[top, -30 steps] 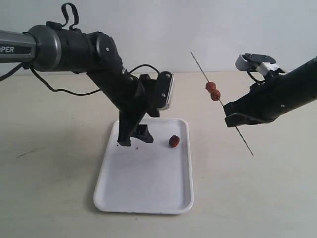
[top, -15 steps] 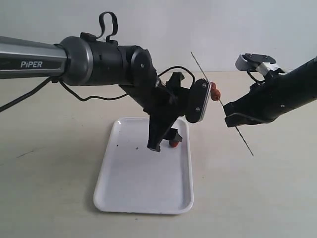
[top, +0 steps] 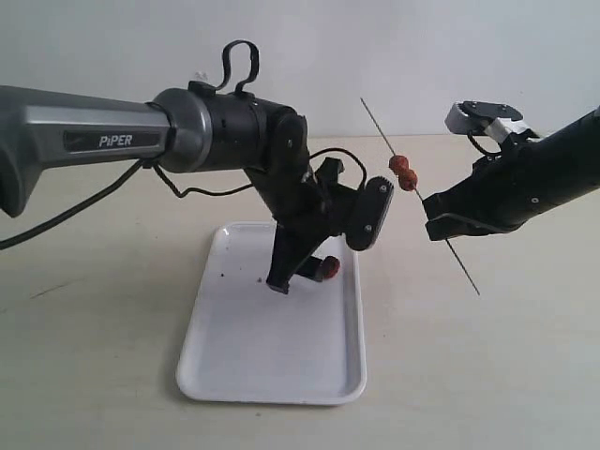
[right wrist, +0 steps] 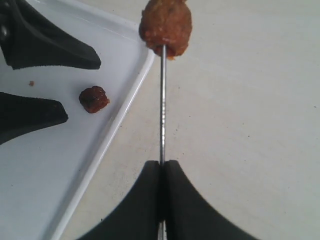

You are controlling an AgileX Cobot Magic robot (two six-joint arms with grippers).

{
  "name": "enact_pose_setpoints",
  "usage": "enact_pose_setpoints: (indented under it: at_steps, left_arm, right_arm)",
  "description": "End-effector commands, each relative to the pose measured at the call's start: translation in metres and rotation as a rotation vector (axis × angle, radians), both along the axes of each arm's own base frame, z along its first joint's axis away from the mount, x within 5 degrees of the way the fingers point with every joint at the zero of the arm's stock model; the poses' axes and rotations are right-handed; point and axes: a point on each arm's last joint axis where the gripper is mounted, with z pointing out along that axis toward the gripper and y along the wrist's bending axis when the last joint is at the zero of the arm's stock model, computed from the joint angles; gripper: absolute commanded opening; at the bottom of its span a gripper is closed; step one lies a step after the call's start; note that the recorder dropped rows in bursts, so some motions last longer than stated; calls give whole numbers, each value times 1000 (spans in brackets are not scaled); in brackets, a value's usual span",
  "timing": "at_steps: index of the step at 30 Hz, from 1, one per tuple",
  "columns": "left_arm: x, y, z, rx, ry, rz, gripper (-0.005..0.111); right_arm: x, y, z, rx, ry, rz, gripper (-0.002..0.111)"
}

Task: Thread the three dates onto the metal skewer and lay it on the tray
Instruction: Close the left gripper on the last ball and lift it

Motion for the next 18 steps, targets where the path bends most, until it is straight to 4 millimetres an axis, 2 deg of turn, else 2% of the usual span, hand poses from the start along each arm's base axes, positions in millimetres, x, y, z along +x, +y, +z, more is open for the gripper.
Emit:
enact_pose_setpoints:
  at_steps: [1,7,11,18]
  left_arm:
    - [-1,-1,-12,30,19,-23,65]
    - [-4,-7,-13,25,-6,-63,64]
    - [-9,-14,-17,20,-14,-80,60]
    - [-10,-15,-18,21,-8,-75,59]
  right_arm:
    - [-1,-2,-1,0,4,-1,0]
    - [-1,-2,-1,0,4,-1,0]
    - [-1,-2,-1,0,4,-1,0]
    - [-1,-1,-1,5,9,1,0]
